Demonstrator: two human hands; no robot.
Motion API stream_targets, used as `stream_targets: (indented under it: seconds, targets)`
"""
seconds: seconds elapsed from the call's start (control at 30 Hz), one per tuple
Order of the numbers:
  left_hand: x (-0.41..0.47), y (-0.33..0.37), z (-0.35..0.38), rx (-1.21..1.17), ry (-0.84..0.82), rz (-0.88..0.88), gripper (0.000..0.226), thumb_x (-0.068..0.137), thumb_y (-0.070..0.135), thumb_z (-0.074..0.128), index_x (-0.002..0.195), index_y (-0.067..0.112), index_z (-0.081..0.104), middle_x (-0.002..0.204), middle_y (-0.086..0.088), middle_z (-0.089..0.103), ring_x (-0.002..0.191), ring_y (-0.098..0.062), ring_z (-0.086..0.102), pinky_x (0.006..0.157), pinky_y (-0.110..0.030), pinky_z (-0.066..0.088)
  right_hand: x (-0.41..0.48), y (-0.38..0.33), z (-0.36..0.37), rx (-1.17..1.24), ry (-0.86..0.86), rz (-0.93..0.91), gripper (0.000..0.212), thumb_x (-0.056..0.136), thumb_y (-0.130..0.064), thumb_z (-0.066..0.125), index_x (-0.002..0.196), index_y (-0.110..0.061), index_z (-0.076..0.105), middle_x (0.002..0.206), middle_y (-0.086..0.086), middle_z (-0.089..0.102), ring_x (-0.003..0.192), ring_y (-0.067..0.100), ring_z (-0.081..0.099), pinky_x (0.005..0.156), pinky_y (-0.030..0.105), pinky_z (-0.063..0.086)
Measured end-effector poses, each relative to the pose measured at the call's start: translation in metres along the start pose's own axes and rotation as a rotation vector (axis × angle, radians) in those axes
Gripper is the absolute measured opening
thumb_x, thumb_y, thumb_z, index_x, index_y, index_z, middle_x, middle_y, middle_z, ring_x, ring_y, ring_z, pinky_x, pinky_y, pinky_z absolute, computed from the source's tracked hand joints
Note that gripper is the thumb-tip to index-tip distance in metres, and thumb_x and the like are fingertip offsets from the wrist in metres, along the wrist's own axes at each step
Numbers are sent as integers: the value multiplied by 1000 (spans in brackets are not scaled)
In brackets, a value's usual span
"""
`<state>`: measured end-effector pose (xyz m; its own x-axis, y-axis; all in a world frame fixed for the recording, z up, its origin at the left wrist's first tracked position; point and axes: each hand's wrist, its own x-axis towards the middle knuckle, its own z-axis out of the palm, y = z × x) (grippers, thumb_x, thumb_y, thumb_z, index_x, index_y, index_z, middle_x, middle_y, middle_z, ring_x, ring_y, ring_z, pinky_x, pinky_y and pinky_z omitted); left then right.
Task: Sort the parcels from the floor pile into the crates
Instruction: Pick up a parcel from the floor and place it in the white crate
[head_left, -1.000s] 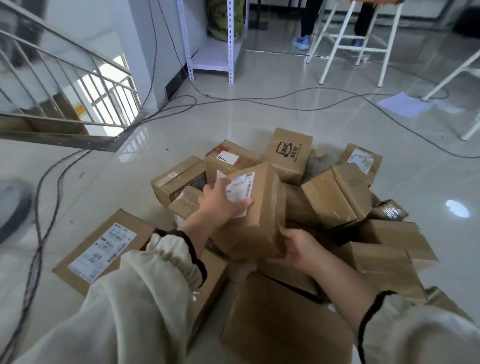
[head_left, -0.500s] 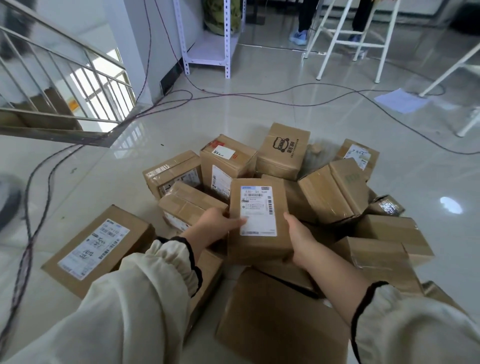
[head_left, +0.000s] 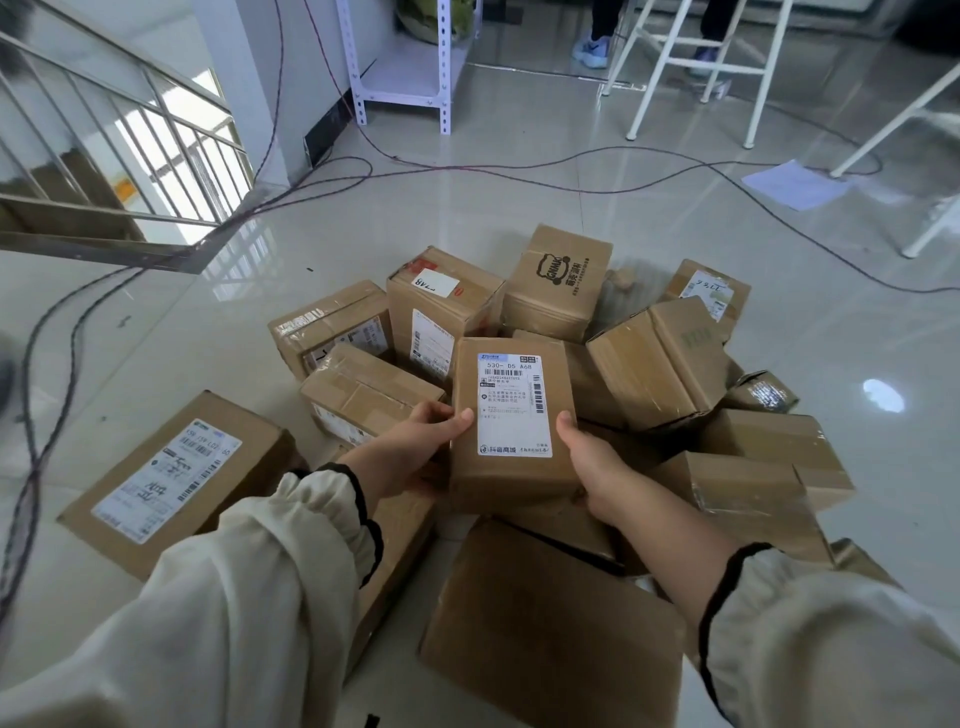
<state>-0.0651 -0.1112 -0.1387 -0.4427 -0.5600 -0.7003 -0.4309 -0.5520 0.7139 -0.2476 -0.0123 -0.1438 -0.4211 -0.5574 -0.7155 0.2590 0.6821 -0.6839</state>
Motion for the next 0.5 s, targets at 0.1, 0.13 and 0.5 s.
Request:
stream_targets:
  seconds: [0.1, 0.13, 0.5]
  targets:
    - [0, 0, -1, 21, 7, 16, 44, 83, 49, 64, 117, 28, 45, 115, -8, 56, 101, -33, 61, 75, -54, 57, 3, 2, 1, 44, -45, -3, 56, 93, -56, 39, 134, -18, 49, 123, 7, 63, 114, 28, 57, 106, 46, 39]
    - [0, 0, -2, 23, 15, 25, 43, 83, 49, 63, 116, 28, 45, 115, -8, 56, 101, -33, 61, 76, -54, 57, 4, 2, 2, 45, -49, -6, 56, 94, -56, 38, 134, -19, 49, 122, 7, 63, 114, 27, 57, 106, 47, 39]
    - [-80, 77, 12, -103, 59, 260, 23, 86, 46, 60, 103, 35, 49, 77, 11, 72, 64, -8, 70, 48, -21, 51, -81, -82, -28, 88, -41, -158, 52, 95, -55, 35, 139, -29, 42, 120, -7, 62, 110, 14, 57, 93, 32, 45]
